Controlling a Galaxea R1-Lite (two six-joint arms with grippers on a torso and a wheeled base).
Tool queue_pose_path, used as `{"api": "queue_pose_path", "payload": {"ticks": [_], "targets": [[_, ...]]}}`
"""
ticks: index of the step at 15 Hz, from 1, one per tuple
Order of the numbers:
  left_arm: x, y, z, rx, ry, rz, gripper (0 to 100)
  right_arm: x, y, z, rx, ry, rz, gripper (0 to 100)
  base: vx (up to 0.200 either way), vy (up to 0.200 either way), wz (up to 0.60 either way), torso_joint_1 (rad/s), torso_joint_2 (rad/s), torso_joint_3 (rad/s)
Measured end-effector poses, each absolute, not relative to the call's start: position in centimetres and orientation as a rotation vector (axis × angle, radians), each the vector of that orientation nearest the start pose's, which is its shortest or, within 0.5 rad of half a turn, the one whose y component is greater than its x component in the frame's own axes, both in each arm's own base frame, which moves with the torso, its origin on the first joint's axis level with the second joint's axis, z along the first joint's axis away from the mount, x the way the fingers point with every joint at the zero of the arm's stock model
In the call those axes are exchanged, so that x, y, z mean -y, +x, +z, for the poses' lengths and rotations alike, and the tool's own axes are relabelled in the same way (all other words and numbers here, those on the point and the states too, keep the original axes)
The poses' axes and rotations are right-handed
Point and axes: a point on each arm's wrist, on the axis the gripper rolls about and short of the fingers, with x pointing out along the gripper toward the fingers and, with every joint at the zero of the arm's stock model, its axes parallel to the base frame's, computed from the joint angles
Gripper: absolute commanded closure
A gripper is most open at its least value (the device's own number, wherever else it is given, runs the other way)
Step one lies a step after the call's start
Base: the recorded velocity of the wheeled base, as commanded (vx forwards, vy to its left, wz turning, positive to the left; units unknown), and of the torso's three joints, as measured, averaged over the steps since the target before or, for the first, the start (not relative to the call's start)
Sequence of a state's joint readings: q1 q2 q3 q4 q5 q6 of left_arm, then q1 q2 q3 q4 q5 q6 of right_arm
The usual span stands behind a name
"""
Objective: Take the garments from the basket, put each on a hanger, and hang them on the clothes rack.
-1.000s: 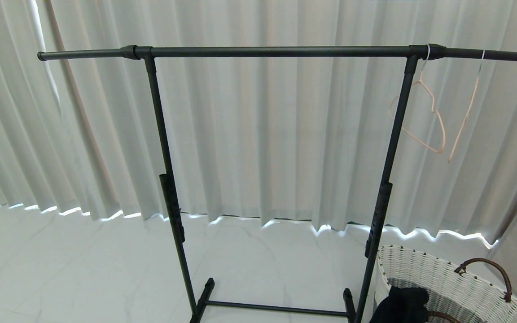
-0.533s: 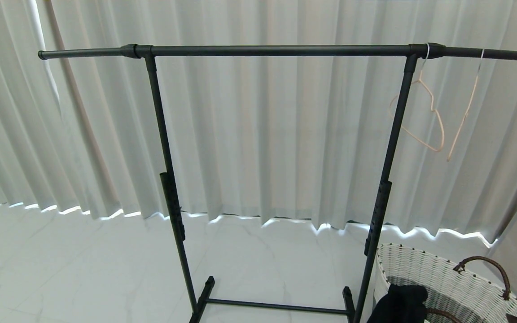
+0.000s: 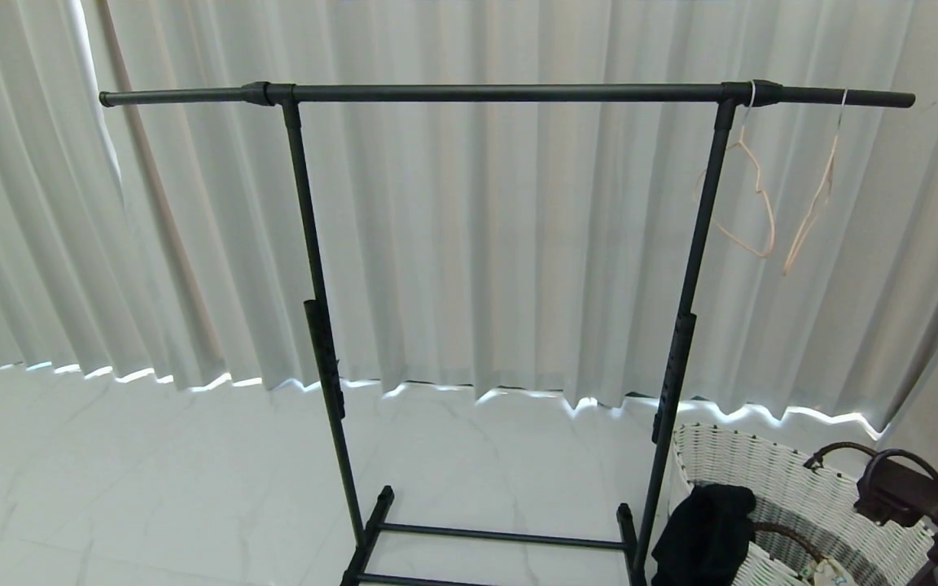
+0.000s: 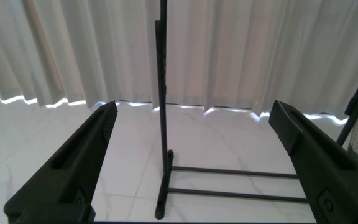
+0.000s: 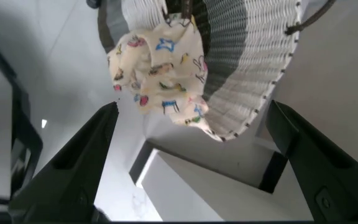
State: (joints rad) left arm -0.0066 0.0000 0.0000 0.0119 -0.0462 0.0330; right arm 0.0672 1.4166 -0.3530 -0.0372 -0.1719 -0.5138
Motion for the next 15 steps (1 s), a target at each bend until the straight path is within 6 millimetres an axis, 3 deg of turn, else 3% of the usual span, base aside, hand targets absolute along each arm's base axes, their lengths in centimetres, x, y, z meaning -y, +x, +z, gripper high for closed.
{"api": "queue_pose_path", "payload": {"ticks": [3, 9, 15], "targets": [[0.1, -2.3, 7.4, -0.013, 0.032, -0.052, 0, -0.7, 16.8, 8.2, -1.029, -0.588, 0.164, 0, 0.0, 0.0, 0.0, -0.105, 0.35, 0.246], [0.1, -2.3, 7.4, -0.011, 0.033, -0.053, 0, -0.6, 20.4, 6.1, -0.973, -0.615, 0.122, 0, 0.0, 0.0, 0.0, -0.011, 0.05, 0.033], [0.1, -2.3, 7.4, -0.011, 0.034, -0.053, 0, 0.0, 21.3, 3.7, -1.078, -0.69, 0.108, 0, 0.0, 0.0, 0.0, 0.0, 0.0, 0.0]]}}
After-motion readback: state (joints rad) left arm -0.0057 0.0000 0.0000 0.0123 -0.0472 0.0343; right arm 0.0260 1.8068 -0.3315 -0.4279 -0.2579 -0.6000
